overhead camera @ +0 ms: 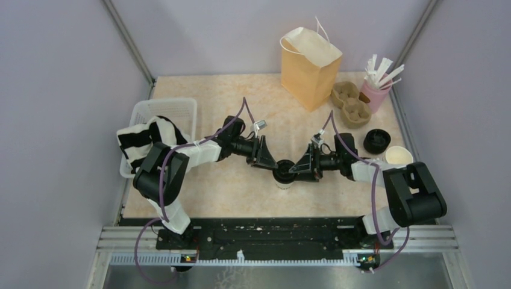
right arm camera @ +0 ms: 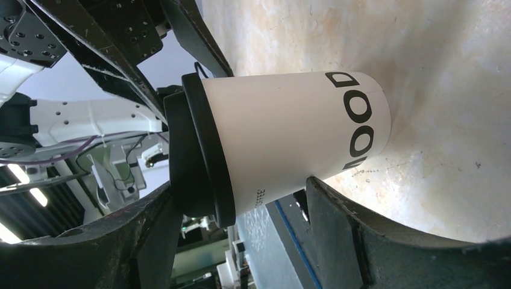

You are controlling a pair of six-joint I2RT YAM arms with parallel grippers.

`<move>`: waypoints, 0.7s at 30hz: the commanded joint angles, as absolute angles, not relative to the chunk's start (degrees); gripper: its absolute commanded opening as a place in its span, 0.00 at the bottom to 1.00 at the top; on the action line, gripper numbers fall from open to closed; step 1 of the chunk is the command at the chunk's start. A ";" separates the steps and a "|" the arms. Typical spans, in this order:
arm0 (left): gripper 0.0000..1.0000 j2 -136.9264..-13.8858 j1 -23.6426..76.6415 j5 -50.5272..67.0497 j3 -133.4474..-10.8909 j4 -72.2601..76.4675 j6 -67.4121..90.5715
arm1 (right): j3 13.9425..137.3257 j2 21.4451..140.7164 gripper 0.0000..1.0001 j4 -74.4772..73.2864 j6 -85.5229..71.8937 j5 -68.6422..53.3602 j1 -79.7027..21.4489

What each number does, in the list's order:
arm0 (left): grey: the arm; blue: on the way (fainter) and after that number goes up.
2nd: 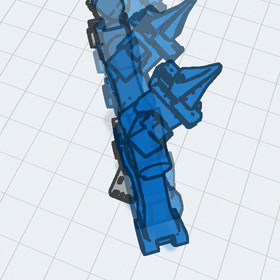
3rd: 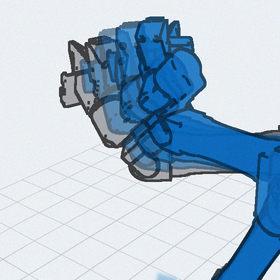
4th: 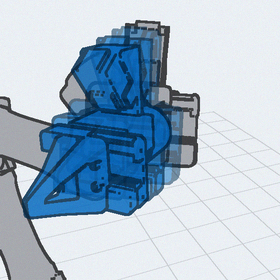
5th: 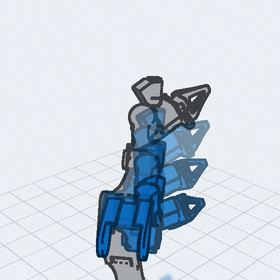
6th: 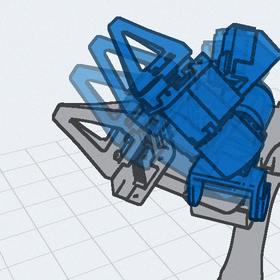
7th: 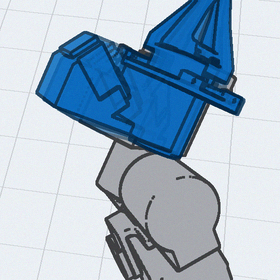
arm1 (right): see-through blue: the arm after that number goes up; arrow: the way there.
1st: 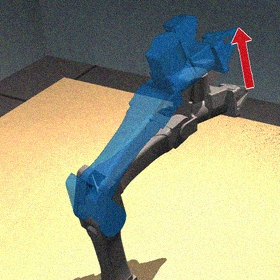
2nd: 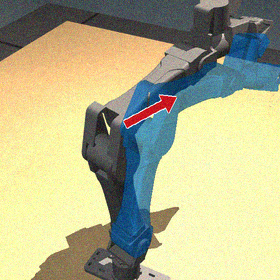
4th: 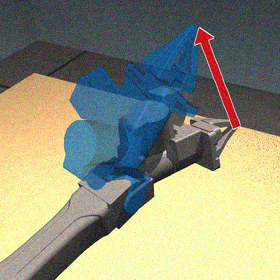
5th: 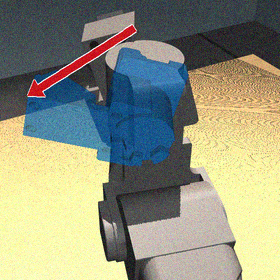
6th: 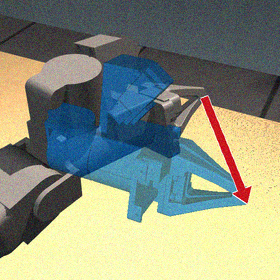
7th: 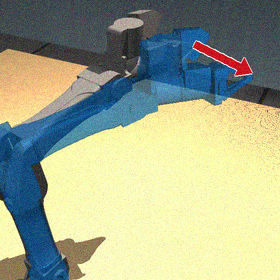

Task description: Pack the takeout coffee

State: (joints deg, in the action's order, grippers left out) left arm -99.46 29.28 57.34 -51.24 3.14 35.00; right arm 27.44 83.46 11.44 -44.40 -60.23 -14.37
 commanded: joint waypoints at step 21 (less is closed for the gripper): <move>0.95 -95.86 29.57 53.86 -55.31 -14.54 26.22 | 33.37 78.61 0.85 -4.39 -37.42 -58.88 -14.98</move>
State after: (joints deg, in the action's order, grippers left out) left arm -97.76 29.67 54.00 -55.90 -14.00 28.16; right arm 32.36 78.28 -7.42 -37.78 -56.82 -14.06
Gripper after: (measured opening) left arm 0.948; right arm 0.853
